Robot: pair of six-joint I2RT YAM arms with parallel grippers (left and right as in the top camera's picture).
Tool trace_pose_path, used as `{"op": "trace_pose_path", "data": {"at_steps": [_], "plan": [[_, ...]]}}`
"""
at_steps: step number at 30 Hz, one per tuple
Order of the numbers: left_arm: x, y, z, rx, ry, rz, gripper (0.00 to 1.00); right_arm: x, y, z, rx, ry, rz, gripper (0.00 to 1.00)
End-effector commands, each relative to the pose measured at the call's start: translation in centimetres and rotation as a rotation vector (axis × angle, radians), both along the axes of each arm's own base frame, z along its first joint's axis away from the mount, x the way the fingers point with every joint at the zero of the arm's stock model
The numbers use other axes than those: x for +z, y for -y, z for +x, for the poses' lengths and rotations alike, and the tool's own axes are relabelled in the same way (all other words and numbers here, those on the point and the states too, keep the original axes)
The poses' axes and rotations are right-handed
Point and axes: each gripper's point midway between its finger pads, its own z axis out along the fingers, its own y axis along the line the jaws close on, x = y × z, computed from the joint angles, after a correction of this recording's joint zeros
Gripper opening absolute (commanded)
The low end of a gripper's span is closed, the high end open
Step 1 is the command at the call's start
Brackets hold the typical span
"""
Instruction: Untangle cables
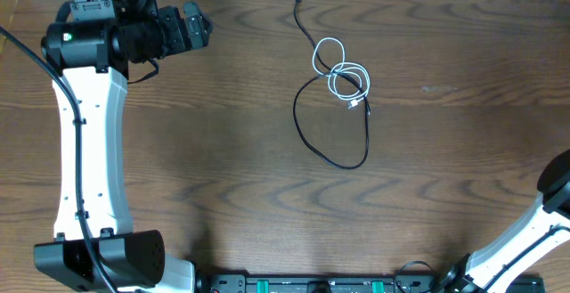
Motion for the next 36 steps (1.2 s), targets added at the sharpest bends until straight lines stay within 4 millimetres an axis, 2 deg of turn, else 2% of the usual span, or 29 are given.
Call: {"op": "trace_pose_path", "data": {"at_steps": [1, 3, 6, 9, 10, 12, 13, 14, 15, 16, 17, 18, 20, 21, 22, 23, 24, 25, 27, 29, 31, 34, 36], "plan": [[0.4, 0.0, 0.0, -0.007, 0.01, 0.013, 0.99, -4.8, 0.8, -0.4, 0.006, -0.119, 0.04, 0.99], [0.4, 0.0, 0.0, -0.008, 0.01, 0.013, 0.99, -5.5, -0.3, -0.5, 0.036, -0.162, 0.072, 0.99], [0.4, 0.0, 0.0, -0.008, 0.01, 0.013, 0.99, -5.1, -2.6, 0.6, 0.141, -0.141, 0.141, 0.99], [0.4, 0.0, 0.0, -0.007, 0.01, 0.013, 0.99, -3.0, -6.5, 1.5, 0.278, -0.153, 0.168, 0.99], [0.4, 0.0, 0.0, -0.007, 0.01, 0.013, 0.99, -2.2, -8.5, 2.3, 0.365, -0.159, 0.177, 0.99], [0.4, 0.0, 0.0, -0.007, 0.01, 0.013, 0.98, -0.9, -14.1, 4.5, 0.616, -0.13, 0.237, 0.99], [0.4, -0.1, 0.0, -0.007, 0.01, 0.014, 0.98, -0.4, -18.6, 5.7, 0.774, -0.093, 0.303, 0.97], [0.4, -0.1, 0.0, -0.018, 0.015, 0.022, 0.98, -0.2, -21.3, 6.5, 0.863, -0.065, 0.349, 0.97], [0.5, -0.1, 0.1, -0.055, 0.035, 0.055, 0.98, 0.0, -25.9, 7.6, 0.993, -0.018, 0.428, 0.96], [0.5, -0.2, 0.1, -0.061, 0.04, 0.065, 0.98, -0.1, -29.2, 8.1, 1.079, 0.008, 0.487, 0.94], [0.3, -2.2, 0.3, 0.001, 0.033, 0.095, 0.98, -0.6, -34.5, 8.8, 1.185, 0.002, 0.544, 0.89], [0.3, -3.2, 0.2, 0.036, 0.026, 0.092, 0.98, -1.3, -37.1, 9.0, 1.228, -0.024, 0.558, 0.89], [0.1, -4.7, 0.0, 0.076, 0.013, 0.086, 0.98, -2.8, -41.2, 9.1, 1.284, -0.074, 0.582, 0.88], [0.0, -5.0, -0.2, 0.083, 0.001, 0.082, 0.98, -4.1, -44.3, 9.0, 1.312, -0.11, 0.612, 0.88], [-0.2, -5.0, -0.4, 0.083, -0.006, 0.082, 0.98, -5.1, -45.9, 8.9, 1.317, -0.136, 0.628, 0.86], [-0.3, -4.9, -0.6, 0.081, -0.017, 0.08, 0.98, -7.3, -48.2, 8.8, 1.319, -0.191, 0.648, 0.84], [-0.4, -4.9, -0.6, 0.081, -0.02, 0.08, 0.98, -8.3, -49.0, 8.7, 1.316, -0.216, 0.653, 0.83], [-0.4, -4.9, -0.7, 0.081, -0.024, 0.079, 0.98, -11.0, -50.4, 8.4, 1.314, -0.282, 0.667, 0.81], [-0.5, -4.9, -0.9, 0.081, -0.031, 0.078, 0.98, -13.3, -51.3, 8.1, 1.314, -0.328, 0.69, 0.77], [-0.6, -4.8, -1.0, 0.081, -0.039, 0.077, 0.98, -16.5, -52.1, 7.7, 1.308, -0.388, 0.721, 0.68], [-0.7, -4.8, -1.1, 0.081, -0.042, 0.077, 0.98, -19.3, -52.5, 7.0, 1.296, -0.445, 0.751, 0.54], [-0.7, -4.8, -1.1, 0.081, -0.044, 0.076, 0.98, -21.6, -52.9, 6.5, 1.287, -0.489, 0.773, 0.42], [-0.7, -4.8, -1.1, 0.081, -0.044, 0.076, 0.98, -21.6, -53.1, 6.5, 1.294, -0.488, 0.77, 0.25]]}}
